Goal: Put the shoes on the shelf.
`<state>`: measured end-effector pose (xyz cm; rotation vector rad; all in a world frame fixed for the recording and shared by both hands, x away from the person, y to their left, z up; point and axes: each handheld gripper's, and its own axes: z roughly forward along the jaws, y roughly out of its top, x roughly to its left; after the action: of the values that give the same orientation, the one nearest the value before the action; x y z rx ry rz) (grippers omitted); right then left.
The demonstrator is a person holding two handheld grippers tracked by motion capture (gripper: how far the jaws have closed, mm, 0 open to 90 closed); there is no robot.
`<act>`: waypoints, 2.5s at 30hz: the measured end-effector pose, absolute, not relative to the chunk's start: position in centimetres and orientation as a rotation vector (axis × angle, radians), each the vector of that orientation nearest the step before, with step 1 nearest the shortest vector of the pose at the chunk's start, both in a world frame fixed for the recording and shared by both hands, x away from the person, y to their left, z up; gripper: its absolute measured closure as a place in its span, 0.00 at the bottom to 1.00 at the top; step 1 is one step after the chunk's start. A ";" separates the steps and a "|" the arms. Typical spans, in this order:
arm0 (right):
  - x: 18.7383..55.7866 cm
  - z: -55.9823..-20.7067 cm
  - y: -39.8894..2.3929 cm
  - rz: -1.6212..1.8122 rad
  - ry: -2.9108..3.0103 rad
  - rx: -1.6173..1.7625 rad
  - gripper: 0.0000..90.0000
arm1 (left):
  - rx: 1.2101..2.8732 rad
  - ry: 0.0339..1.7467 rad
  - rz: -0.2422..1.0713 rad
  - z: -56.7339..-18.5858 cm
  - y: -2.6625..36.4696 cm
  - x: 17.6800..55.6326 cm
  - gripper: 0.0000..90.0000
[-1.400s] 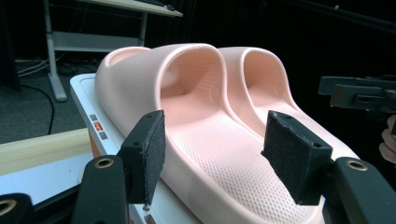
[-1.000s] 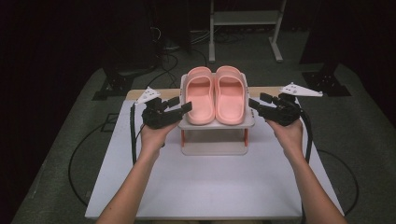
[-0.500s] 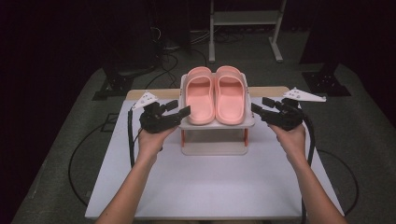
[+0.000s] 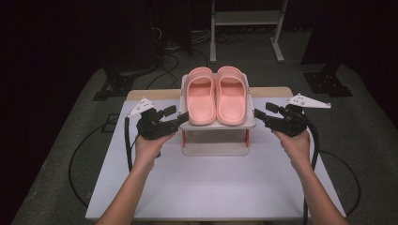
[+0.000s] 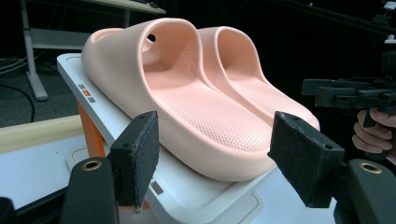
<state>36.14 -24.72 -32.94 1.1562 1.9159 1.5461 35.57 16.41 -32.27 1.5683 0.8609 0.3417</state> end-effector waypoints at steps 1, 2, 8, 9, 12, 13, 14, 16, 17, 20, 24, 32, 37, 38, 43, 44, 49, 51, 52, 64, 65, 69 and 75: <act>36.1 -33.0 -24.7 1.548 1.917 1.156 0.44 | 1.568 0.859 0.341 -32.3 16.5 35.5 0.36; 36.0 -33.1 -24.7 1.551 1.919 1.160 0.44 | 1.570 0.858 0.342 -32.4 16.5 35.4 0.36; 35.6 -33.6 -24.9 1.551 1.922 1.158 0.43 | 1.564 0.857 0.342 -32.8 16.8 34.9 0.35; 35.5 -33.7 -25.0 1.553 1.922 1.158 0.43 | 1.564 0.856 0.347 -32.9 16.8 34.9 0.35; 35.2 -33.8 -25.2 1.558 1.919 1.158 0.42 | 1.563 0.853 0.350 -33.0 17.0 34.6 0.35; 35.1 -33.9 -25.2 1.561 1.918 1.155 0.42 | 1.560 0.856 0.350 -33.1 17.0 34.6 0.35; 35.0 -33.9 -25.3 1.561 1.917 1.156 0.42 | 1.562 0.855 0.350 -33.1 17.0 34.5 0.34; 34.8 -34.0 -25.4 1.564 1.918 1.157 0.42 | 1.564 0.852 0.353 -33.3 17.1 34.3 0.34; 34.7 -34.1 -25.5 1.564 1.920 1.157 0.41 | 1.565 0.851 0.354 -33.3 17.2 34.2 0.34; 34.4 -34.3 -25.8 1.571 1.910 1.156 0.41 | 1.566 0.849 0.356 -33.5 17.4 34.0 0.34; 34.2 -34.7 -26.0 1.576 1.913 1.167 0.40 | 1.561 0.852 0.356 -33.8 17.5 33.7 0.32; 33.9 -35.3 -26.3 1.573 1.923 1.169 0.39 | 1.563 0.855 0.352 -34.7 18.1 33.1 0.32; 33.6 -35.8 -26.4 1.577 1.926 1.173 0.39 | 1.558 0.862 0.348 -35.2 18.6 32.8 0.32; 33.5 -35.9 -26.5 1.576 1.927 1.171 0.39 | 1.560 0.862 0.348 -35.3 18.6 32.7 0.32; 33.4 -36.5 -26.6 1.573 1.929 1.176 0.38 | 1.553 0.873 0.344 -36.0 18.9 32.6 0.31; 33.3 -36.6 -26.6 1.575 1.930 1.183 0.38 | 1.560 0.874 0.348 -36.1 19.0 32.5 0.31; 33.1 -37.0 -26.8 1.576 1.929 1.183 0.38 | 1.562 0.883 0.347 -36.6 19.1 32.4 0.31; 33.0 -37.2 -26.9 1.576 1.934 1.188 0.38 | 1.563 0.882 0.346 -36.8 19.1 32.3 0.31; 33.0 -37.2 -26.9 1.576 1.934 1.188 0.38 | 1.563 0.882 0.346 -36.8 19.1 32.3 0.31; 32.5 -38.7 -27.6 1.570 1.928 1.216 0.36 | 1.579 0.881 0.348 -38.0 19.2 32.0 0.30; 32.4 -38.8 -27.7 1.566 1.932 1.214 0.36 | 1.577 0.881 0.347 -38.2 19.2 31.9 0.30; 32.3 -39.3 -27.9 1.569 1.933 1.220 0.36 | 1.575 0.884 0.346 -38.5 19.4 31.8 0.29; 32.1 -39.8 -28.2 1.572 1.930 1.231 0.35 | 1.574 0.889 0.352 -38.9 19.6 31.6 0.28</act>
<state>32.08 -28.16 -39.81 1.2313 1.9296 1.5719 31.59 19.63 -38.91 1.5737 0.8887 0.3523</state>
